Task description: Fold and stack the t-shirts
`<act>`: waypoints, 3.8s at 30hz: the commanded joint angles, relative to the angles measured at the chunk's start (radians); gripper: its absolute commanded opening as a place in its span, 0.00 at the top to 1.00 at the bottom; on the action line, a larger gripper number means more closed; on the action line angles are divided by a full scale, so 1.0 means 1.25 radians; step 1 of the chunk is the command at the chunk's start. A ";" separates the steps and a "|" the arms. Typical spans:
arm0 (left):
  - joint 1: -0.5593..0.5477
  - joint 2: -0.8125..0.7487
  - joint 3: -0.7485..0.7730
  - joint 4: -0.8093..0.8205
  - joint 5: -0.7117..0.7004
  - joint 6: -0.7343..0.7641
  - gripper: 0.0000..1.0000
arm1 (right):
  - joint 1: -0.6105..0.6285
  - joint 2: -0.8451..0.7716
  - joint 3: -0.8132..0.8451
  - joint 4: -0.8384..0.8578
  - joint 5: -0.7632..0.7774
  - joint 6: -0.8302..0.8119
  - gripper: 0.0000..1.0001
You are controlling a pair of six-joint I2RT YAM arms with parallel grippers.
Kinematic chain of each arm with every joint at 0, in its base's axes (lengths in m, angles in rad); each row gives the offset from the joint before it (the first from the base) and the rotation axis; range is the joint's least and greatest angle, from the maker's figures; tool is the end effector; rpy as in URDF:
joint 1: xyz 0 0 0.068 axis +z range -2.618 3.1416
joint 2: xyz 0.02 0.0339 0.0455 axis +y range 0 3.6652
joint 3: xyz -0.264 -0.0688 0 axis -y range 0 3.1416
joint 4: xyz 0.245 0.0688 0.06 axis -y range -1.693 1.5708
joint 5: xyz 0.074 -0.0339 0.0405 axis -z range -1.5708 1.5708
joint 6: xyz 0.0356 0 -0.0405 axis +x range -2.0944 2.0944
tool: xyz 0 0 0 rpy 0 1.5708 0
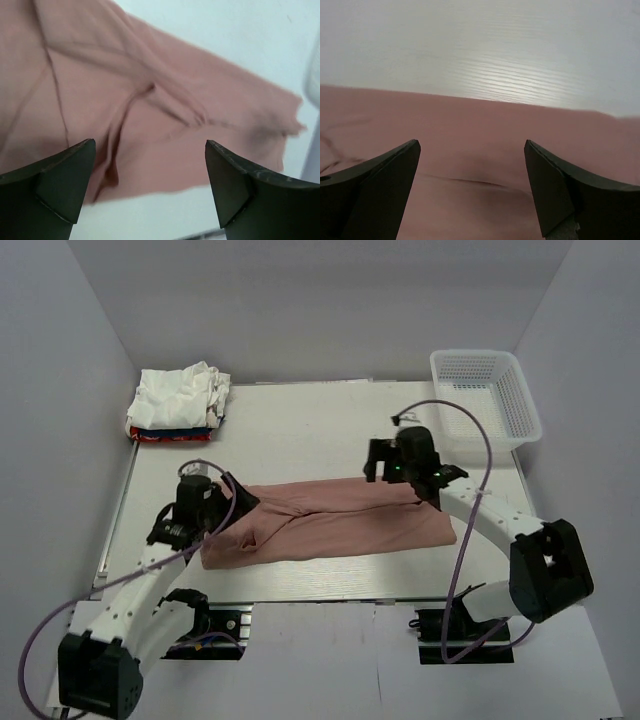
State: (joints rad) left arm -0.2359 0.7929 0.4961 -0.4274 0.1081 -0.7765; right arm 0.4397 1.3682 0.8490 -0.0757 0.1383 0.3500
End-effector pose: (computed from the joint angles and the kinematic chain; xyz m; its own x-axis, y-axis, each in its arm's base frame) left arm 0.1629 -0.0431 0.2148 -0.6774 -0.5537 -0.4842 -0.2296 0.7846 -0.5759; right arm 0.2734 0.1232 0.2414 -0.5855 0.0999 -0.8045 -0.1251 0.9694 0.2114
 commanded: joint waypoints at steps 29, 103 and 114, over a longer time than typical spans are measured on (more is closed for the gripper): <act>0.060 0.626 0.201 0.117 -0.143 -0.032 0.00 | 0.453 0.574 0.435 0.254 -0.170 -0.452 0.58; -0.091 1.627 1.529 0.110 0.178 0.129 0.00 | 0.306 0.055 -0.271 -0.063 -0.276 0.086 0.10; -0.120 1.586 1.454 0.249 0.084 0.128 0.00 | 0.436 0.134 -0.131 -0.083 -0.292 -0.025 0.10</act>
State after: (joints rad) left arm -0.3866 2.7392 2.3318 -0.0166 0.2600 -0.6357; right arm 0.9554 1.4933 0.6785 0.0257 -0.1741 0.3531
